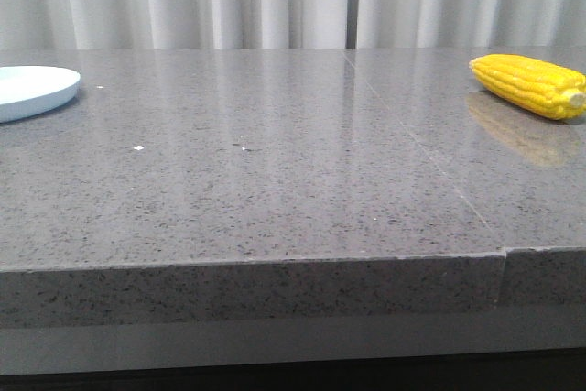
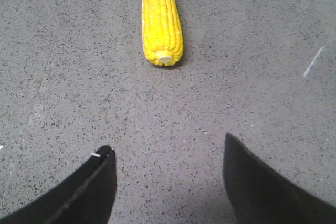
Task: Place corn on plate with both arms
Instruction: 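Move the left gripper down to the rim of the white plate, then grip the white plate rim with the left gripper and lift it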
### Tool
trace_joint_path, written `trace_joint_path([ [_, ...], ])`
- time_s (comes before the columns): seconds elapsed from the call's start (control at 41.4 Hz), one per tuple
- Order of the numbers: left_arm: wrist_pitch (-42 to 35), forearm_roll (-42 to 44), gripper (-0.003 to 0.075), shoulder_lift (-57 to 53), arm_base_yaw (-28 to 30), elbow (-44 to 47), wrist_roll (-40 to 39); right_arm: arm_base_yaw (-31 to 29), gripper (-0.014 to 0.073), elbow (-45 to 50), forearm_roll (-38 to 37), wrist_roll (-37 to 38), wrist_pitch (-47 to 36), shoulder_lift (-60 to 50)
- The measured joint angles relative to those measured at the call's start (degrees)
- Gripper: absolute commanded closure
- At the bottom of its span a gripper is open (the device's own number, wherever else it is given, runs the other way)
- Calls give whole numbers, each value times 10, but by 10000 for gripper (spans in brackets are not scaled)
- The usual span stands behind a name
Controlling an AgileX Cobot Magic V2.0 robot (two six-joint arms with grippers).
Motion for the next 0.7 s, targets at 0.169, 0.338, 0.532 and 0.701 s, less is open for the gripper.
trace_joint_path([
  [0.169, -9, -19, 187, 66, 1, -32, 1, 0, 117, 0, 0, 0, 0, 0],
  [0.338, -11, -25, 187, 128, 1, -72, 1, 0, 117, 0, 0, 0, 0, 0],
  [0.532, -12, -25, 187, 172, -7, -111, 5, 0, 117, 0, 0, 0, 0, 0],
  [0.701, -12, -26, 239, 196, -19, -136, 6, 0, 117, 0, 0, 0, 0, 0],
])
